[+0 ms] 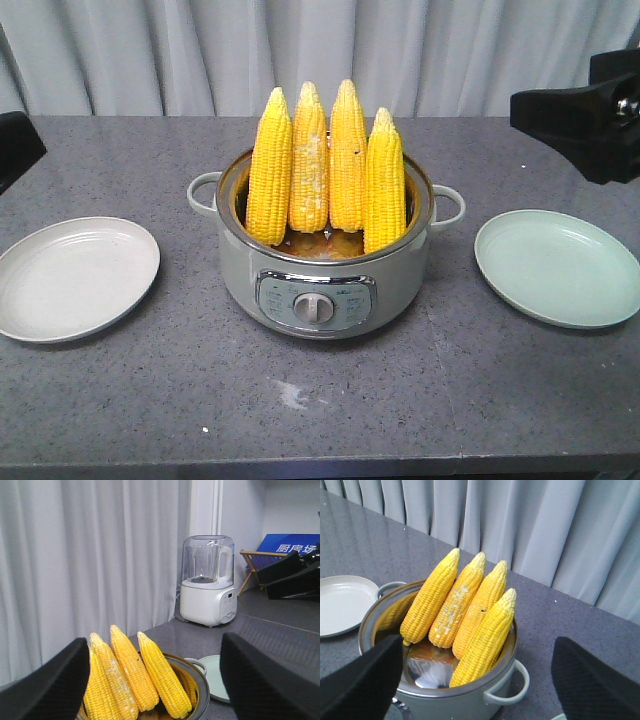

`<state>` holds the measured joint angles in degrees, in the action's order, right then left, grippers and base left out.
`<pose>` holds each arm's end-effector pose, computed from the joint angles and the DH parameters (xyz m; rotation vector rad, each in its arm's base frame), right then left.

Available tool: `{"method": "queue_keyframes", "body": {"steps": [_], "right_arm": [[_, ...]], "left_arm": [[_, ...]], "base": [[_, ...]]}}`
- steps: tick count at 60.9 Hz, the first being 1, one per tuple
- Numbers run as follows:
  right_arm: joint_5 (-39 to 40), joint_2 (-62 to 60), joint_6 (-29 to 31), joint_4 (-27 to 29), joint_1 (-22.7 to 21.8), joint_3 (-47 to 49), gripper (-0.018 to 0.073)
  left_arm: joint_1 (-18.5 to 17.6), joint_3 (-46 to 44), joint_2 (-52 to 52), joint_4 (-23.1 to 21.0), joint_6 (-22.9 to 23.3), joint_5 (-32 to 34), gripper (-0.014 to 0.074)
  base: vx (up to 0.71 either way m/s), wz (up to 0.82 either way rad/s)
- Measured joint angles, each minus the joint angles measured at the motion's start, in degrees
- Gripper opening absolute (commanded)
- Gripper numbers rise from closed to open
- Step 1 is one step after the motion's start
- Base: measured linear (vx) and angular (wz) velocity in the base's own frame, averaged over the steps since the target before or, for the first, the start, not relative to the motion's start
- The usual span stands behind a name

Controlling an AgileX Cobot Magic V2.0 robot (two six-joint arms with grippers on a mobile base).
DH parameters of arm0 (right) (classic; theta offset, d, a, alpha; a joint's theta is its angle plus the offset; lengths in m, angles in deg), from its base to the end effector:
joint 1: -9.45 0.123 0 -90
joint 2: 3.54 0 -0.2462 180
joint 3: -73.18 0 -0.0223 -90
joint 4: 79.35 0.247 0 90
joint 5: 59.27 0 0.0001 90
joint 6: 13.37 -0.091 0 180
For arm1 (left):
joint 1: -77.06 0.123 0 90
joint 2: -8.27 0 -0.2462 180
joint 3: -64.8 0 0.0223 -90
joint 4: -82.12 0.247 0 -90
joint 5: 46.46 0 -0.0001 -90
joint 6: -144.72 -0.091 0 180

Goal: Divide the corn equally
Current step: 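Move the right gripper over the pot toward the nearest corn cob, then grasp a yellow corn cob with the right gripper and lift it out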

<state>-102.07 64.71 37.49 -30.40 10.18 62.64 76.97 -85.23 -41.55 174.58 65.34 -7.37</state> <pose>0.2194 0.0495 0.3947 -0.5411 1.8103 0.3963 0.1502 -0.0575 0.3869 0.4740 1.4096 -0.5915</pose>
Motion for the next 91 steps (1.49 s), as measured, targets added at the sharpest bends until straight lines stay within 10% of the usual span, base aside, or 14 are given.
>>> {"method": "queue_keyframes", "body": {"steps": [30,70,91], "right_arm": [[-3.74,29.19,-6.83,-3.73,8.88,28.66,0.0575],[3.31,49.12,-15.24,-11.00,10.15,32.53,0.0565],[0.72,50.82,-16.20,-11.36,10.15,32.53,0.0294]], "left_arm": [[0.00,0.00,0.00,0.00,0.00,0.00,0.0516],[0.00,0.00,0.00,0.00,0.00,-1.45,0.0516],[0.00,0.00,0.00,0.00,0.00,-1.45,0.0516]], "base": [[0.00,0.00],[0.00,0.00],[0.00,0.00]]}}
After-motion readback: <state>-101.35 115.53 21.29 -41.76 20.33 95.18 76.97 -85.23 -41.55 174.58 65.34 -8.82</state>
